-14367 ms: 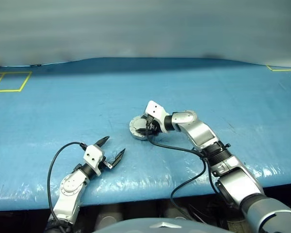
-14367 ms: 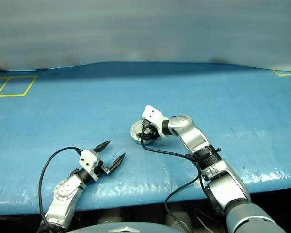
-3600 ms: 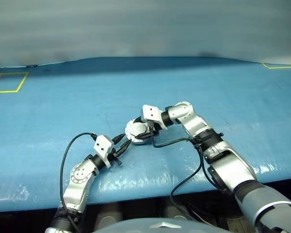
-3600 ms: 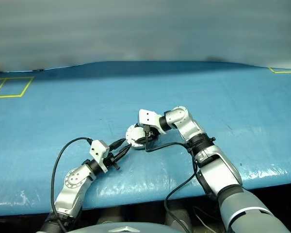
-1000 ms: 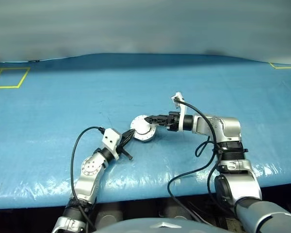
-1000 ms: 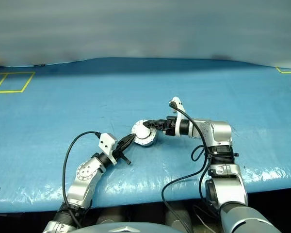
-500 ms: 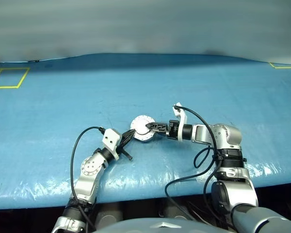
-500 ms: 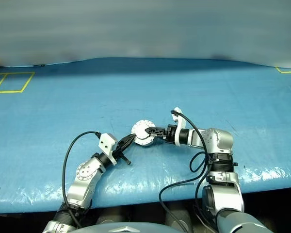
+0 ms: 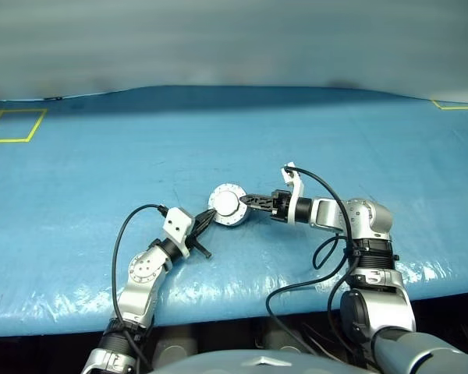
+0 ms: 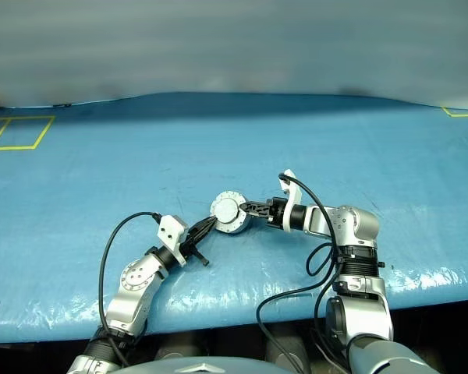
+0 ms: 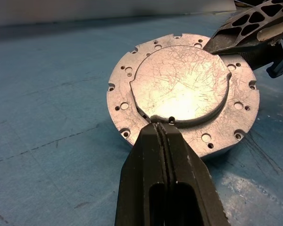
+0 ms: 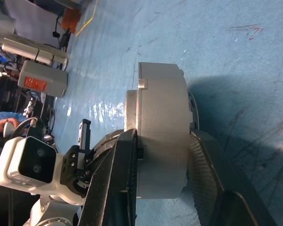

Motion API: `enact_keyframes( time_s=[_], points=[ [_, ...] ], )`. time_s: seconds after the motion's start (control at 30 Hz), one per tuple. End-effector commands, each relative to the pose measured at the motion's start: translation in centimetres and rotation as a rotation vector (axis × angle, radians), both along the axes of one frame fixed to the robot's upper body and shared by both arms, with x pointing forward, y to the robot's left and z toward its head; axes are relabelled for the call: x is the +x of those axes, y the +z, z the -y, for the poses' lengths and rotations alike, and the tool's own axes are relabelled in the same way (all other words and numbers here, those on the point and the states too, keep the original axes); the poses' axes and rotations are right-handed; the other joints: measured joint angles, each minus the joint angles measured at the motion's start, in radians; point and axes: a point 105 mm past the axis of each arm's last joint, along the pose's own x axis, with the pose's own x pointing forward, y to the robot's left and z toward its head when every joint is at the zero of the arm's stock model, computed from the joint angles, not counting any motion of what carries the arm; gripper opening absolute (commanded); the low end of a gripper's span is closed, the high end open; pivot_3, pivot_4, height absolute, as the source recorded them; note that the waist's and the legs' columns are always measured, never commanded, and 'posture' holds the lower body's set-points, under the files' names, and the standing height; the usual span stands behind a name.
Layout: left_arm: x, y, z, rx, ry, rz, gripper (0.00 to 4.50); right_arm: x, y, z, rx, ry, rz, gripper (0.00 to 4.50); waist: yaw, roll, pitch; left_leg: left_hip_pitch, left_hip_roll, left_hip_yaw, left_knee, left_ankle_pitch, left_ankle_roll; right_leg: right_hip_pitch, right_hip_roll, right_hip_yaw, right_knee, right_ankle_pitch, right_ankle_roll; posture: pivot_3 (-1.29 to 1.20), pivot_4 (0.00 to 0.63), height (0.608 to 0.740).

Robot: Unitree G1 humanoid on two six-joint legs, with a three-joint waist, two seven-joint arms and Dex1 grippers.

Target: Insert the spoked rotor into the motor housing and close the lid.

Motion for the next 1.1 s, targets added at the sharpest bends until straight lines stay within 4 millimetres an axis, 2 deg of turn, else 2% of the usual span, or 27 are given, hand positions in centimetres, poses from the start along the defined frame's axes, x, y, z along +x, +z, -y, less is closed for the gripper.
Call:
enact_keyframes(
  time_s=[0.03,0.17,0.3,0.4,0.5,0.63,0.87,0.9,1.1],
  points=[
    [-0.2,-0.6,0.4,-0.024,-0.002,-0.051,0.0,0.0,1.0,-1.0,0.044,0.02,0.025,1.13,0.0,0.0,0.0,0.0,0.0,0.0,0.0,0.0,0.0,0.0,0.0,0.0,0.0,0.0,0.0,0.0,0.15,0.74],
    [0.2,1.0,-0.5,-0.208,0.051,-0.081,0.0,0.4,1.8,-1.1,0.136,-0.037,0.021,1.13,-0.004,0.0,0.0,0.0,0.0,0.0,0.0,0.0,0.0,0.0,0.0,0.0,0.0,0.0,0.0,0.0,0.15,0.74],
    [-0.3,2.5,-1.4,-0.402,0.051,-0.121,0.0,0.9,2.9,-1.1,0.261,-0.124,0.029,1.13,-0.011,-0.003,0.003,-0.002,0.001,-0.001,-0.001,0.0,0.0,-0.003,0.002,0.0,0.001,0.001,0.002,0.0,0.15,0.74],
    [-0.8,3.1,-1.9,-0.463,0.042,-0.123,0.0,0.9,3.6,-1.3,0.334,-0.167,0.033,1.13,-0.012,-0.002,0.005,-0.003,0.001,-0.003,-0.002,0.0,0.0,-0.003,0.003,0.0,0.001,0.003,-0.001,0.0,0.15,0.74],
    [-1.3,3.4,-2.4,-0.528,0.045,-0.132,0.59,1.2,4.5,-1.3,0.421,-0.247,0.045,1.13,-0.012,-0.003,0.007,-0.003,0.001,-0.004,-0.003,0.0,0.0,-0.003,0.003,-0.001,0.0,0.002,0.0,0.0,0.15,0.74],
    [-1.5,4.1,-2.6,-0.678,0.059,-0.154,1.97,2.1,5.8,-0.6,0.561,-0.396,0.034,1.13,-0.009,-0.003,0.009,-0.003,0.001,-0.004,-0.003,0.0,0.0,-0.003,0.003,-0.001,0.0,0.002,0.0,0.0,0.15,0.74],
    [-1.2,5.6,-2.5,-0.964,0.061,-0.221,4.28,0.3,7.7,-2.0,0.692,-0.351,0.056,1.13,-0.018,-0.003,0.011,-0.005,0.0,-0.005,-0.002,0.0,0.0,-0.003,0.003,0.0,0.0,0.0,0.004,0.0,0.15,0.74],
    [-1.3,5.7,-2.2,-0.994,0.037,-0.253,4.46,0.1,7.8,-2.1,0.695,-0.341,0.056,1.13,-0.021,-0.003,0.011,-0.005,0.0,-0.005,-0.002,0.0,0.0,-0.003,0.003,0.0,0.0,0.0,0.003,0.0,0.15,0.74],
    [-1.9,6.5,-0.8,-1.125,-0.131,-0.411,4.46,-1.3,6.7,-3.4,0.656,-0.281,0.005,1.13,-0.026,-0.003,0.012,-0.004,0.001,-0.007,-0.002,0.0,0.0,-0.003,0.005,-0.001,0.001,-0.001,0.003,0.0,0.15,0.74]
  ],
)
